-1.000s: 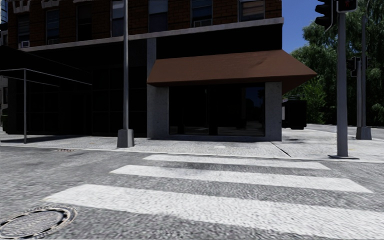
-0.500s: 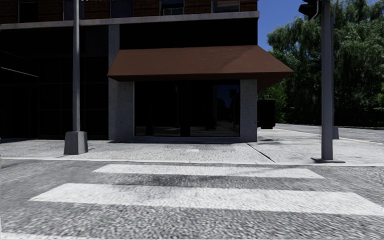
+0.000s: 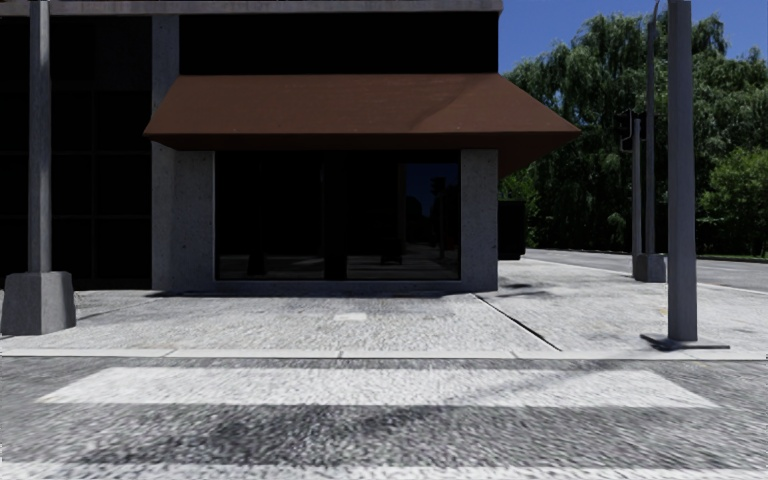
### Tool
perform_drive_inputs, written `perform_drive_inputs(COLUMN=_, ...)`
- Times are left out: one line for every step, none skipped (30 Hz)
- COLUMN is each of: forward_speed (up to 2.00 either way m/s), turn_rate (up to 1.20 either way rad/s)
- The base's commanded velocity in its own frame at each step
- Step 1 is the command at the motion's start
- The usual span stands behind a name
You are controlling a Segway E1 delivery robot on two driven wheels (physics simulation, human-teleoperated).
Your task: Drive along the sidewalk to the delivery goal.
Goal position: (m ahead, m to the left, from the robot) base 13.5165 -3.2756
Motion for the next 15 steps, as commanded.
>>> perform_drive_inputs(forward_speed=2.00, turn_rate=-0.43)
perform_drive_inputs(forward_speed=2.00, turn_rate=-0.52)
perform_drive_inputs(forward_speed=2.00, turn_rate=-0.63)
perform_drive_inputs(forward_speed=2.00, turn_rate=-0.63)
perform_drive_inputs(forward_speed=2.00, turn_rate=-0.67)
perform_drive_inputs(forward_speed=2.00, turn_rate=-0.67)
perform_drive_inputs(forward_speed=2.00, turn_rate=-0.67)
perform_drive_inputs(forward_speed=2.00, turn_rate=-0.67)
perform_drive_inputs(forward_speed=2.00, turn_rate=-0.68)
perform_drive_inputs(forward_speed=2.00, turn_rate=-0.68)
perform_drive_inputs(forward_speed=2.00, turn_rate=-0.68)
perform_drive_inputs(forward_speed=2.00, turn_rate=-0.68)
perform_drive_inputs(forward_speed=2.00, turn_rate=-0.68)
perform_drive_inputs(forward_speed=2.00, turn_rate=-0.68)
perform_drive_inputs(forward_speed=2.00, turn_rate=-0.68)
